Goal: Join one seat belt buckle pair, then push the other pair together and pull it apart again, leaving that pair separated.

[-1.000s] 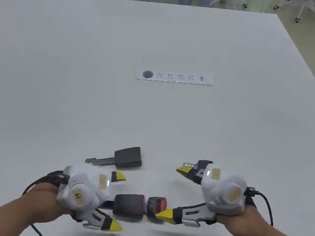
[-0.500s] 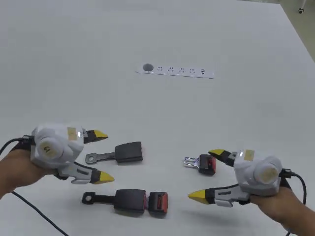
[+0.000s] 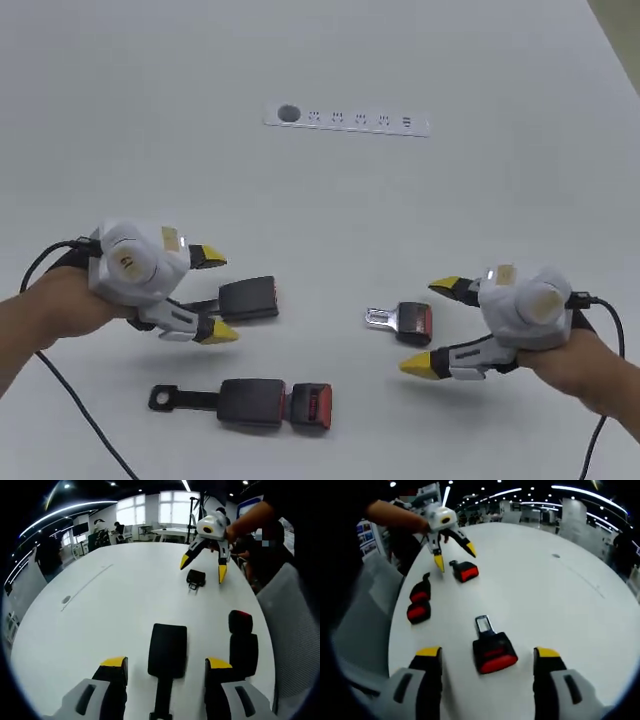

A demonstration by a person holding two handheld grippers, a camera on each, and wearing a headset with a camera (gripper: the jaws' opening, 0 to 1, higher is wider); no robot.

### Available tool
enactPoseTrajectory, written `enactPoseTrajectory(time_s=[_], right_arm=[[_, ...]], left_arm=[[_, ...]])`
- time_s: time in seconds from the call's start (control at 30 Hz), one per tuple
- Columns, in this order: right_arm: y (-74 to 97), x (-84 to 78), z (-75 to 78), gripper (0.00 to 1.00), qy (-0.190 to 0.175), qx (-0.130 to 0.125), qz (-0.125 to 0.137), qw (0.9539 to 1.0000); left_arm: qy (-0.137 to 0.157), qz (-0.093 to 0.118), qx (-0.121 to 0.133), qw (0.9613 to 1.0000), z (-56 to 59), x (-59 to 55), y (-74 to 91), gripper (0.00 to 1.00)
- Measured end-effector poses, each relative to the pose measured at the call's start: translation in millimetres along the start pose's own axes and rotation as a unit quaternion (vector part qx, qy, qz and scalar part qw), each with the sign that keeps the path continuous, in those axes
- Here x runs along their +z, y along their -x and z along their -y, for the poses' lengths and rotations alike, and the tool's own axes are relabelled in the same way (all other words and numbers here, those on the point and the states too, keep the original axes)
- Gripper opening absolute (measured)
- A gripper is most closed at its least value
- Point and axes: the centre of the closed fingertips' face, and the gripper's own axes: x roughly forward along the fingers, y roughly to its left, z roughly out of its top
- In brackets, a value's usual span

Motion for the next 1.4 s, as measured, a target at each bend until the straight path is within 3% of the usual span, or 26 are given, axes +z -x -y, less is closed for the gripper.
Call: enactPoseTrajectory(time_s=[0.07, 0.17, 0.33, 0.37, 0.5, 0.57, 0.6, 0.7, 0.87, 1.13, 1.3, 1.4], right_arm=[[-2.3, -0.6, 2.0, 0.74, 0.001, 0.007, -0.004, 1.0], [-4.9, 0.0, 2.6, 0.72, -0.002, 0.018, -0.006, 0.9998], [-8.1, -7.5, 1.8, 0.63, 0.031, 0.036, -0.027, 0.9985], [-6.8, -8.6, 4.4, 0.61, 0.056, 0.034, -0.032, 0.9974], [-6.2, -6.2, 3.7, 0.57, 0.032, 0.039, -0.023, 0.9985], [-7.3, -7.4, 5.0, 0.55, 0.064, 0.037, -0.025, 0.997], [-8.1, -8.1, 5.0, 0.54, 0.073, 0.036, -0.027, 0.9963], [-8.7, -8.8, 8.2, 0.49, 0.083, 0.03, -0.03, 0.9957], [-9.6, -6.9, 6.7, 0.38, 0.1, 0.032, -0.017, 0.9943], [-6.4, -7.7, 8.4, 0.36, 0.093, 0.054, 0.013, 0.9941], [-6.1, -7.1, 7.7, 0.36, 0.091, 0.059, 0.023, 0.9938], [-6.3, -5.7, 4.8, 0.36, 0.089, 0.058, 0.027, 0.994]], left_arm=[[0.006, 0.0, -0.012, 0.9999, 1.1, -3.6, -5.6, 0.63], [0.001, -0.021, -0.022, 0.9996, 2.8, -13.8, -11.6, 0.59], [0.007, -0.006, -0.034, 0.9994, 8.7, -8.1, -16.2, 0.58], [0.007, 0.0, -0.035, 0.9994, 9.2, -5.3, -17.0, 0.58], [-0.008, -0.006, -0.033, 0.9994, 6.9, -7.6, -17.1, 0.53], [-0.021, -0.01, -0.036, 0.9991, 5.7, -8.9, -16.5, 0.5], [-0.05, -0.026, -0.031, 0.9979, 2.3, -12.3, -15.7, 0.48], [-0.03, -0.025, -0.046, 0.9982, 7.9, -6.9, -13.8, 0.37], [-0.049, -0.03, -0.053, 0.9969, 5.6, -7.0, -15.1, 0.34], [-0.079, -0.036, -0.076, 0.9933, 6.0, -5.3, -15.8, 0.33], [-0.105, -0.041, -0.096, 0.9891, 8.6, -6.1, -16.1, 0.33], [-0.108, -0.041, -0.097, 0.9885, 9.0, -5.8, -17.1, 0.33]])
